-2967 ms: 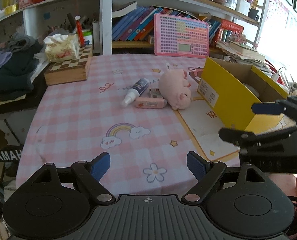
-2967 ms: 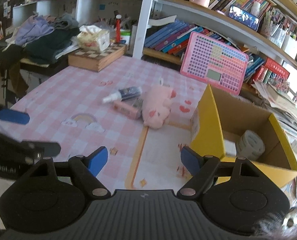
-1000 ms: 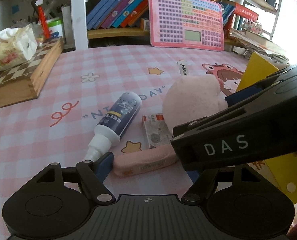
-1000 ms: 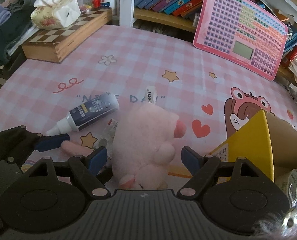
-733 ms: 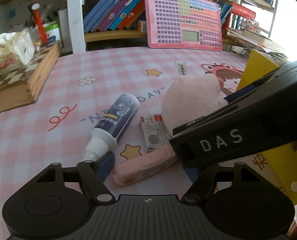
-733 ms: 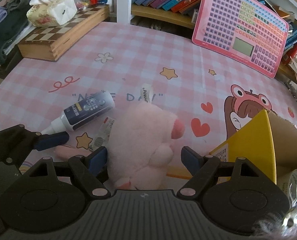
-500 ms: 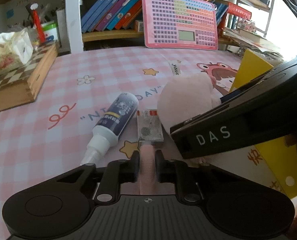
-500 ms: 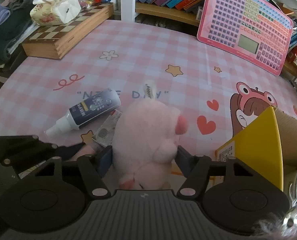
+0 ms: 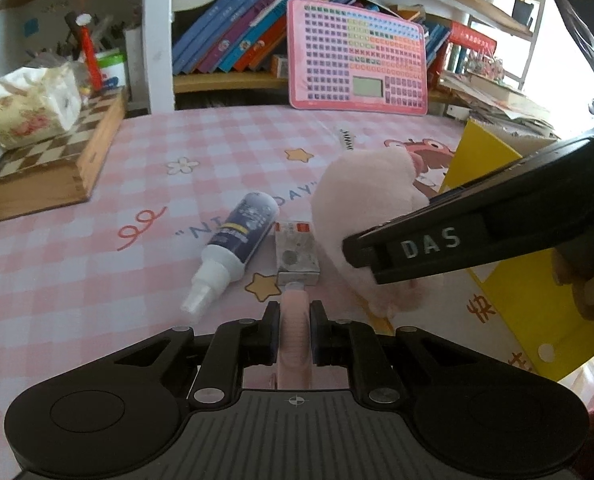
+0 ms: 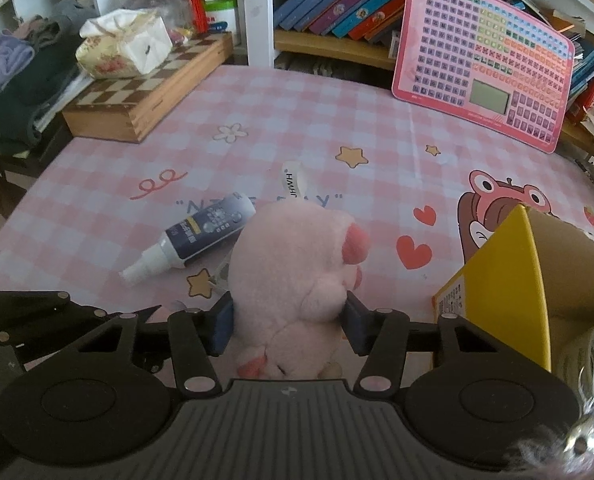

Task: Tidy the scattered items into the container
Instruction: 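Grasp the pink pig plush with the right gripper while the left gripper grasps the pink eraser, then lift the pig plush and pink eraser and carry both toward the yellow box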

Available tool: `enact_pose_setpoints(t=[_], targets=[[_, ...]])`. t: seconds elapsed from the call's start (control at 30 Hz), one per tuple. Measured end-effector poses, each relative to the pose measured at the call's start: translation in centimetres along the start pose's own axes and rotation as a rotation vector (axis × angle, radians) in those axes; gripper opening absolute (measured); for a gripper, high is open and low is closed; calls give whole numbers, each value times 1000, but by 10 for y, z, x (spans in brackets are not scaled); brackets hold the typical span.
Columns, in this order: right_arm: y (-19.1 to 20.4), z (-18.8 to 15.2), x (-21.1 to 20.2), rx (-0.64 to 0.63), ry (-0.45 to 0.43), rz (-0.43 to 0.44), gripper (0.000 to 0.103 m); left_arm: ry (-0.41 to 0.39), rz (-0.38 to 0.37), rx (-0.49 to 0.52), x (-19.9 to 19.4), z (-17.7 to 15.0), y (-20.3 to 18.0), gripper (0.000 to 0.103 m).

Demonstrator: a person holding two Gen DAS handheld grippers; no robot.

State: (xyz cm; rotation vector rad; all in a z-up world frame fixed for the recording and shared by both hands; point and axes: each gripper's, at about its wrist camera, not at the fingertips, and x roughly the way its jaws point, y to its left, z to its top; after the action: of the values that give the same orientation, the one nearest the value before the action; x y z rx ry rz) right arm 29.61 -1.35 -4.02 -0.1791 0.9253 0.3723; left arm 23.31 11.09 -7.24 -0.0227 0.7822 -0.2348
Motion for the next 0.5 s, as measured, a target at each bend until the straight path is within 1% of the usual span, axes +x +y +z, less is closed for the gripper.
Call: enact_pose_setpoints(t=[0.27, 0.5], targets=[[4, -14, -30, 9, -25, 40, 52, -38, 11, -2, -34, -4, 3, 13], [8, -36, -55, 16, -35, 49, 52, -84, 16, 6, -68, -10, 1, 13]])
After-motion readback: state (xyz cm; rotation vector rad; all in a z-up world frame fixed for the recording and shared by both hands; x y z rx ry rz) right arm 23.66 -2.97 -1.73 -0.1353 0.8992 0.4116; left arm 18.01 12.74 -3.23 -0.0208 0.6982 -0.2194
